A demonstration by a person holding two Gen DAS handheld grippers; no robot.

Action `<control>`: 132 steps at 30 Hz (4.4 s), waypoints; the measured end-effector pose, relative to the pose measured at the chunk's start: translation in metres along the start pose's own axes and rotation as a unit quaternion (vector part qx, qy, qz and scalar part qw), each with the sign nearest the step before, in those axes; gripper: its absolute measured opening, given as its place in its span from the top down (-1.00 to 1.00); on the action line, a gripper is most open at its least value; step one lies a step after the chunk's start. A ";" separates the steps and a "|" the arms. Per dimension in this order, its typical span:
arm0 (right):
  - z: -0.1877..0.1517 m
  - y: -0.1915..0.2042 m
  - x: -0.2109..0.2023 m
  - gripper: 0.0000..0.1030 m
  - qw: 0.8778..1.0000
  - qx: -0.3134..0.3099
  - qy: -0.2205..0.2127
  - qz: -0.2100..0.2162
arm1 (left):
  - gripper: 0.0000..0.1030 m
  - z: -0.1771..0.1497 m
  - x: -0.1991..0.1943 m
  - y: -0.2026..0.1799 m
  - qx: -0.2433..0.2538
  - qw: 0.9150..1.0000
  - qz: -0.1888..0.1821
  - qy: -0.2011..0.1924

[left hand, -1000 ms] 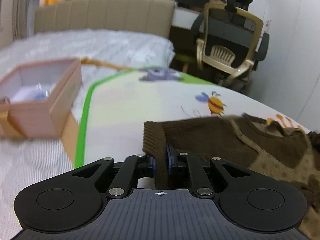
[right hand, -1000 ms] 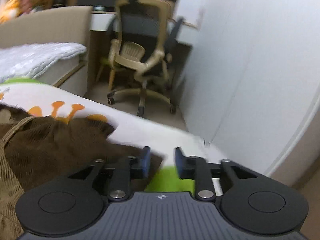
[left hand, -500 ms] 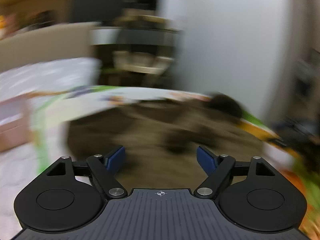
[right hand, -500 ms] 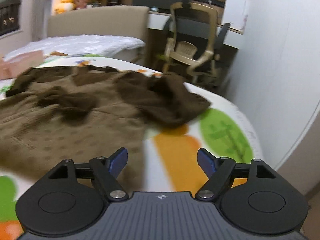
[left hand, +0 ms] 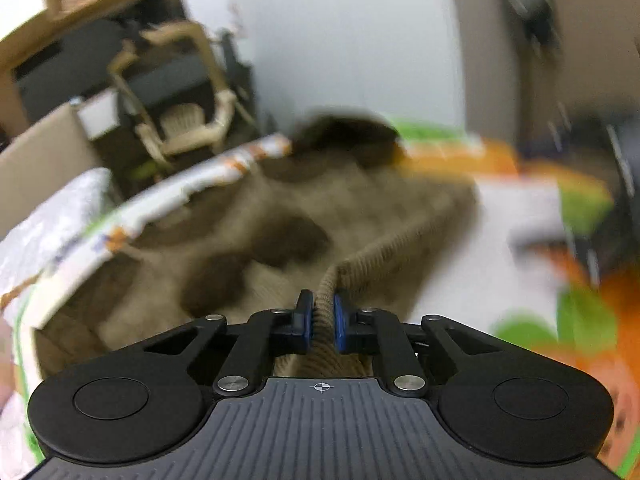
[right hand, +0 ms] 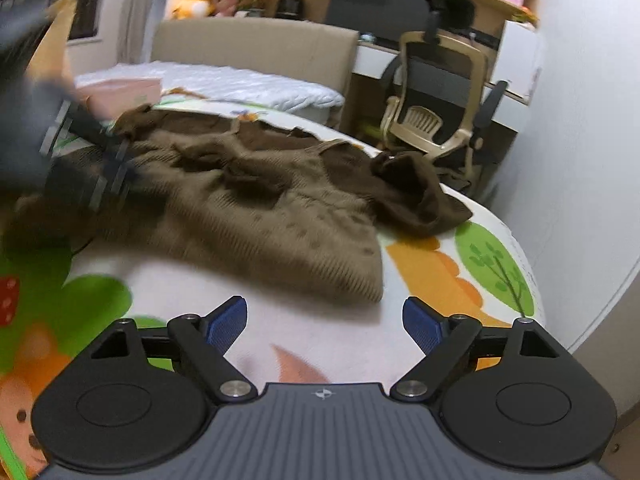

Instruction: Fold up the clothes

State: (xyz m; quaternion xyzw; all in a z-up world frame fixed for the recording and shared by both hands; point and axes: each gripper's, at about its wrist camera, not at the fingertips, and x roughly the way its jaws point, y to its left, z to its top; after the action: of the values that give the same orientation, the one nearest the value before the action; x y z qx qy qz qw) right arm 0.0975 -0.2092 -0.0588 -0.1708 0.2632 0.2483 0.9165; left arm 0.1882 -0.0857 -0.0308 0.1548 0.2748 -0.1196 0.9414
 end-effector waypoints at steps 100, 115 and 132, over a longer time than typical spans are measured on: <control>-0.048 -0.006 -0.062 0.85 0.970 0.217 0.008 0.108 | -0.70 -0.124 -0.163 0.106 -0.317 0.945 0.064 0.057; -0.043 -0.018 -0.069 0.90 0.969 0.229 -0.014 0.094 | 0.87 -0.106 -0.170 0.087 -0.232 0.962 0.144 0.027; -0.049 -0.039 -0.068 0.25 0.975 0.216 0.017 0.055 | -0.12 -0.098 -0.175 0.103 -0.280 0.955 0.094 0.029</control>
State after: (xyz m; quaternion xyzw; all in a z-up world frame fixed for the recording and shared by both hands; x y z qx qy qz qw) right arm 0.0490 -0.2874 -0.0528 0.0418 0.3348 0.2332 0.9120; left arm 0.0292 0.0689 0.0108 -0.0859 0.3091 0.0556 0.9455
